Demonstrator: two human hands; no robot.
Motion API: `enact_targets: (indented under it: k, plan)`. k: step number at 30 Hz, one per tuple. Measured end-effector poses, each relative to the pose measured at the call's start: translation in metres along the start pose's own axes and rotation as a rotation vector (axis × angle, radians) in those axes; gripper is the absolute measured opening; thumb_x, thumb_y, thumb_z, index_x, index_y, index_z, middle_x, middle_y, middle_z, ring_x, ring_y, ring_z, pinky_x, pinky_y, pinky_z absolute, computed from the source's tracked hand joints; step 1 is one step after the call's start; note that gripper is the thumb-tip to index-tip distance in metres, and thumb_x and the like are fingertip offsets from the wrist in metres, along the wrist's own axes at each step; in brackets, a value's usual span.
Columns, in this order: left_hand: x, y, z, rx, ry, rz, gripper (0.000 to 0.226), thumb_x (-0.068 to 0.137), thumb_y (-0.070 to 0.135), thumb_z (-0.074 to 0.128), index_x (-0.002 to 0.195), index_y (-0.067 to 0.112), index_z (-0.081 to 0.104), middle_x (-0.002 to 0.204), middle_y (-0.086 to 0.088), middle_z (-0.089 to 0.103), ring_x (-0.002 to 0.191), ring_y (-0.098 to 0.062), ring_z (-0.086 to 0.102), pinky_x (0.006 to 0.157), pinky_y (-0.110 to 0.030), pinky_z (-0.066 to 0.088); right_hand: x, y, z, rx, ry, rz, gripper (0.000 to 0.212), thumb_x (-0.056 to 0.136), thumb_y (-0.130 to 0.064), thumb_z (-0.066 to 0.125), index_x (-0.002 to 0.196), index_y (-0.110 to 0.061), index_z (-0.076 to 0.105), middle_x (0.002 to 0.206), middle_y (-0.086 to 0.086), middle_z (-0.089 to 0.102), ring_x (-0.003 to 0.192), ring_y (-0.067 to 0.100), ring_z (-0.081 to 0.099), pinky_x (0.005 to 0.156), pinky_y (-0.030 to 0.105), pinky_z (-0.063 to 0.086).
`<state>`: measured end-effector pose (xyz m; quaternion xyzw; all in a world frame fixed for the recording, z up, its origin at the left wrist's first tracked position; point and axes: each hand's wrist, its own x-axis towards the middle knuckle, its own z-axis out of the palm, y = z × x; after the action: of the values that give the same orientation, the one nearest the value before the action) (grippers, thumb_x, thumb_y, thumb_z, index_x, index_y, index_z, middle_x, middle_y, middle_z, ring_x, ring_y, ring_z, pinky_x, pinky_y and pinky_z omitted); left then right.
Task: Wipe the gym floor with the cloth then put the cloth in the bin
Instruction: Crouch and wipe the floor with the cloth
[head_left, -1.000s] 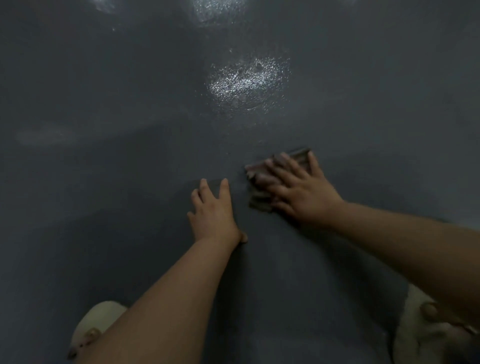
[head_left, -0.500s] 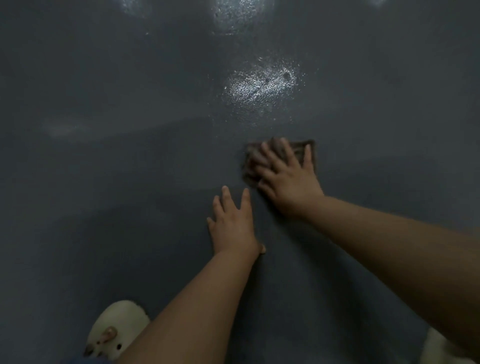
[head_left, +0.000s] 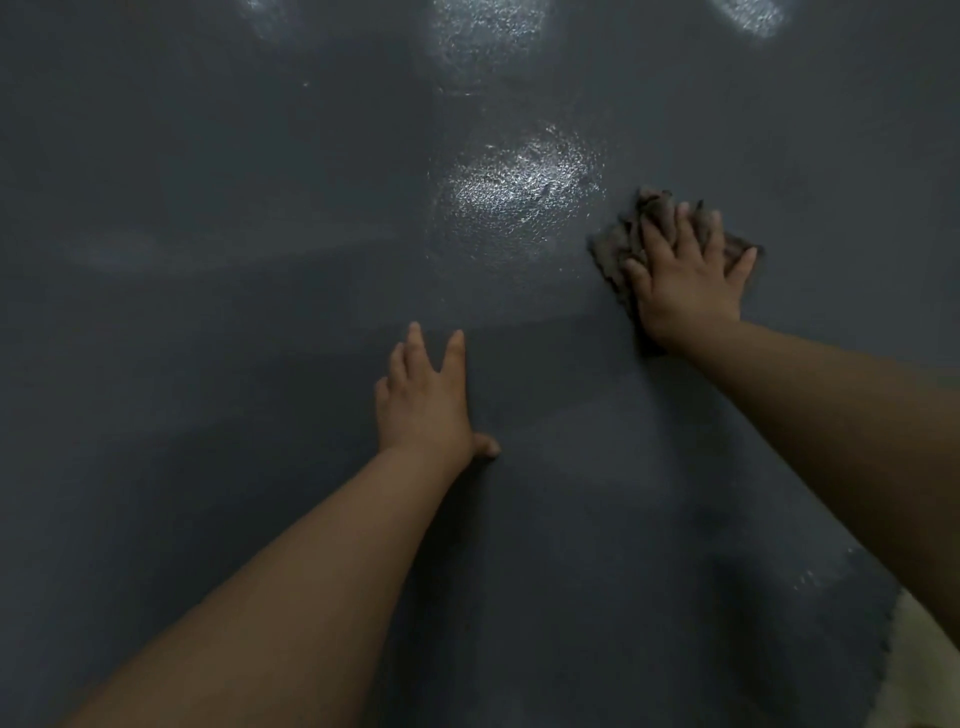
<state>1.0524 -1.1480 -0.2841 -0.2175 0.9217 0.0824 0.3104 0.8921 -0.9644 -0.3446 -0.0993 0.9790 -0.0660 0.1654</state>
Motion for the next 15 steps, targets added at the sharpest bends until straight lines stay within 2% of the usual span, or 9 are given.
enact_targets:
  k: [3,5,7,9,15]
  plan:
    - [0.013,0.002,-0.010,-0.088,0.072,0.065,0.087,0.081,0.052,0.065,0.149,0.023,0.018,0.156,-0.011,0.009,0.141,-0.029,0.018,0.111,-0.040,0.024,0.016,-0.016,-0.003,0.018,0.003,0.064,0.053,0.101,-0.046,0.020,0.151,-0.035,0.008,0.160,-0.002,-0.008,0.145,0.028,-0.016,0.108,0.064,-0.009]
    - [0.017,0.000,-0.012,-0.200,0.126,0.077,0.060,0.091,0.040,0.057,0.142,0.019,0.035,0.147,-0.007,0.033,0.132,-0.027,0.034,0.104,-0.038,0.033,0.026,-0.026,-0.005,0.010,0.002,0.072,0.053,0.101,-0.046,0.019,0.151,-0.035,0.007,0.160,-0.003,-0.008,0.145,0.029,-0.016,0.108,0.066,-0.008]
    - [0.019,-0.003,-0.012,-0.316,0.158,0.046,0.045,0.094,0.028,0.054,0.136,0.017,0.044,0.138,-0.004,0.045,0.125,-0.026,0.043,0.099,-0.036,0.038,0.031,-0.041,-0.005,-0.009,-0.001,0.050,0.052,0.101,-0.046,0.020,0.151,-0.035,0.008,0.160,-0.003,-0.008,0.144,0.031,-0.016,0.108,0.067,-0.007]
    - [0.020,-0.008,-0.010,-0.361,0.175,0.002,0.041,0.094,0.021,0.052,0.135,0.016,0.046,0.136,-0.005,0.046,0.125,-0.026,0.042,0.099,-0.036,0.037,0.029,-0.062,-0.002,-0.019,-0.016,-0.027,0.052,0.101,-0.045,0.022,0.151,-0.035,0.010,0.160,-0.004,-0.008,0.144,0.032,-0.016,0.107,0.067,-0.009]
    - [0.017,-0.023,-0.003,-0.384,0.254,-0.121,0.050,0.089,0.008,0.048,0.138,0.011,0.041,0.144,-0.012,0.034,0.130,-0.031,0.031,0.107,-0.036,0.026,-0.046,-0.130,0.035,-0.079,-0.106,-0.461,0.052,0.099,-0.046,0.027,0.149,-0.036,0.019,0.160,-0.005,-0.004,0.145,0.030,-0.014,0.107,0.064,-0.011]
